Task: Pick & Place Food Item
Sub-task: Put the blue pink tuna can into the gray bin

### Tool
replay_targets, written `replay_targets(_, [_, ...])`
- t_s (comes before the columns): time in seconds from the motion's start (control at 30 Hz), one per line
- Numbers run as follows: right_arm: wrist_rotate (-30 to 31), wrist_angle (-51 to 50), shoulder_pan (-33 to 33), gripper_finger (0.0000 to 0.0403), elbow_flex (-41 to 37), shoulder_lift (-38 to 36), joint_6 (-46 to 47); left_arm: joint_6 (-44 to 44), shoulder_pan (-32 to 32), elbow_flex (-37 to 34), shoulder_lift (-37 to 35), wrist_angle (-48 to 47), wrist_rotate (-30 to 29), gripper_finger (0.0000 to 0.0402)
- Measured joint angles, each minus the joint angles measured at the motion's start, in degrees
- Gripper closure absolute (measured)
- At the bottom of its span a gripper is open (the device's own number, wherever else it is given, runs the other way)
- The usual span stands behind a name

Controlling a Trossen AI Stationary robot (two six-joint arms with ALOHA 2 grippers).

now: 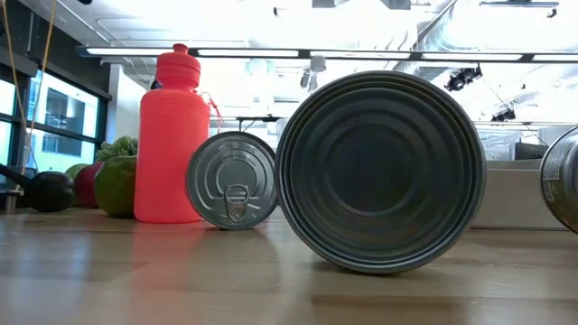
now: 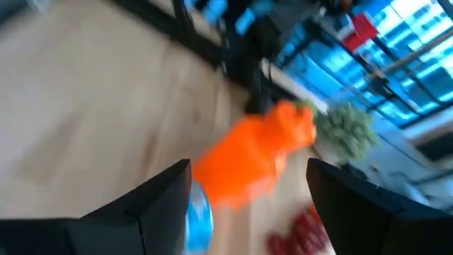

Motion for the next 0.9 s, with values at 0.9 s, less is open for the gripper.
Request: replay_targets(0.9, [-23.91, -34.08, -8.69, 0.0133, 8.26, -6.63, -12.3, -7.4, 1.09, -0.02, 0.02, 0.79, -5.72, 0.0156])
